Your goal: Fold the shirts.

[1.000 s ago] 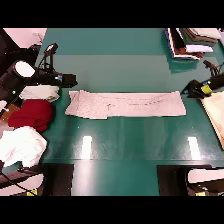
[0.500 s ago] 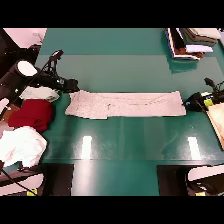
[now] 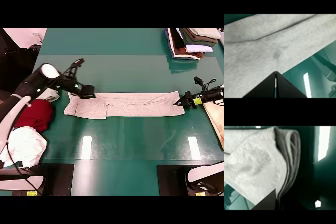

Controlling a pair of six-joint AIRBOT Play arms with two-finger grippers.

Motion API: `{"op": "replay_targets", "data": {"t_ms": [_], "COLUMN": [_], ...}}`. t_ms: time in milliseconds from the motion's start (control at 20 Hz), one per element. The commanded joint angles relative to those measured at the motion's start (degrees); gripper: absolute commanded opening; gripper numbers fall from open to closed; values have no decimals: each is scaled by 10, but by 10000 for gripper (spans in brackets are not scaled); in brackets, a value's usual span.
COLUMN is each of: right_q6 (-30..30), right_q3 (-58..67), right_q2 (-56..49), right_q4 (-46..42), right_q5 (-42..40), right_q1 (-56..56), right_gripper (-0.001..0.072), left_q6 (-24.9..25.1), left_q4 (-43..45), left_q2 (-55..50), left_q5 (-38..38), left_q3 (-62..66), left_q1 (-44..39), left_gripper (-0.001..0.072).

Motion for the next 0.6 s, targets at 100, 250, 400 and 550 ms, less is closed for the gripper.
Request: {"op": "replay_targets", "data": {"t_ms": [100, 250, 400, 550], "right_q6": [47, 62, 96, 120], "right_q3": [2, 7, 74, 154], "right_q2": [102, 171, 196, 195], "right_q4": [43, 103, 100, 99], "right_q5": [36, 51, 76, 86], "right_q1": [15, 33, 81, 148], "right_gripper": [16, 15, 16, 15], "left_q6": [0, -3, -6, -16], "left_q4": [-13, -13, -28, -37], "left_q2": [-128, -209, -266, -285], "left_q5": [7, 7, 7, 18], "left_q3": [143, 222, 268, 281], "left_q1": [-92, -131, -155, -166], "left_gripper": [24, 24, 24, 24]}}
